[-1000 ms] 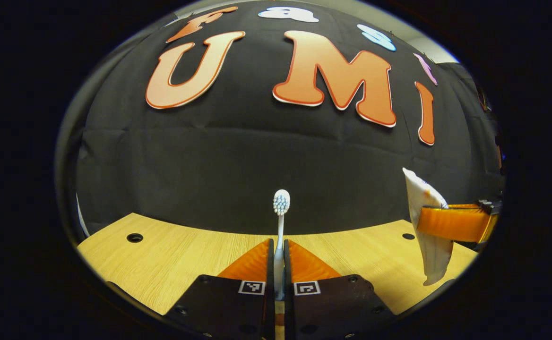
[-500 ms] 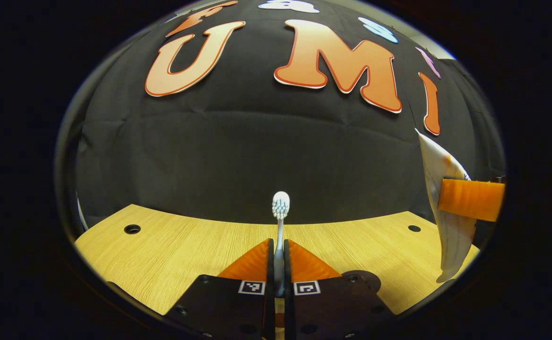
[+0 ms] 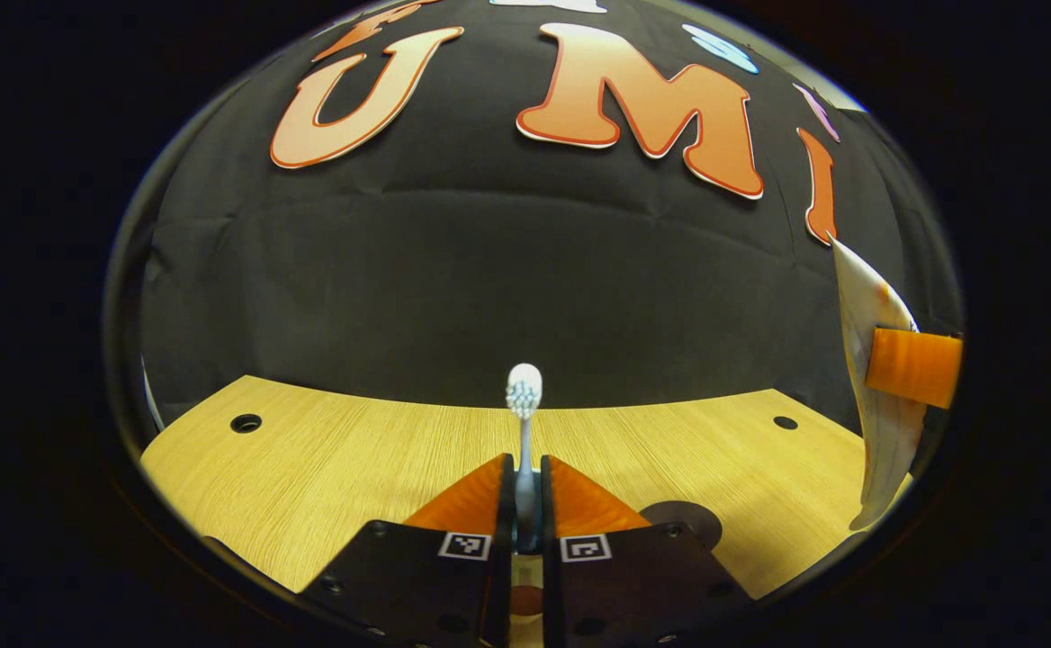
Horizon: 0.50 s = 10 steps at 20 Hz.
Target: Put the toothbrush and toothpaste on the desktop into the cup, then pick up the cup and place it on the coaster on the desktop.
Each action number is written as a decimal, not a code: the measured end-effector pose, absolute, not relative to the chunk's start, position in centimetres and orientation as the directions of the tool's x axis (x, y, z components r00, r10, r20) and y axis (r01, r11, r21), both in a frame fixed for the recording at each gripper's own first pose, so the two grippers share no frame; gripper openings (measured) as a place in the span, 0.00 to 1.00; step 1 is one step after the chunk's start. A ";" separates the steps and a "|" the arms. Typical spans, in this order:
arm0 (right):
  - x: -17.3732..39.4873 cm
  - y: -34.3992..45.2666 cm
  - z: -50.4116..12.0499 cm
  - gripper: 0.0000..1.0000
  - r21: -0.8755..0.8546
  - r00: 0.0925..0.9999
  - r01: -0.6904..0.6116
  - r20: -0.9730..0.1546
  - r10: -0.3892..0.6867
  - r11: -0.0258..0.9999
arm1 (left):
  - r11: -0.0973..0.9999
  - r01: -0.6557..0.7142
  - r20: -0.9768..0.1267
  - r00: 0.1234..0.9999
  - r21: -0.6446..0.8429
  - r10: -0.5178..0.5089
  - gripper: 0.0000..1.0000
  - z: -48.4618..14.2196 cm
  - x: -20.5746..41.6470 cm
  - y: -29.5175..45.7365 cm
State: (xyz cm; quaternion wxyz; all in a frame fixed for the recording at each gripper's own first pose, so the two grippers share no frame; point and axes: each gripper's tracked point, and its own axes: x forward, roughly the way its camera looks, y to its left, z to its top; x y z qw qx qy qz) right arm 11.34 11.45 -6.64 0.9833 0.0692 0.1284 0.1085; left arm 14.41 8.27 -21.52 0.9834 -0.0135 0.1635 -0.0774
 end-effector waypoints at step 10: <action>10.6 10.2 -5.6 0.07 0.167 0.952 -0.183 -0.215 0.217 0.969 | 0.986 0.131 -0.351 0.923 -0.105 -0.160 0.67 -21.5 11.6 9.2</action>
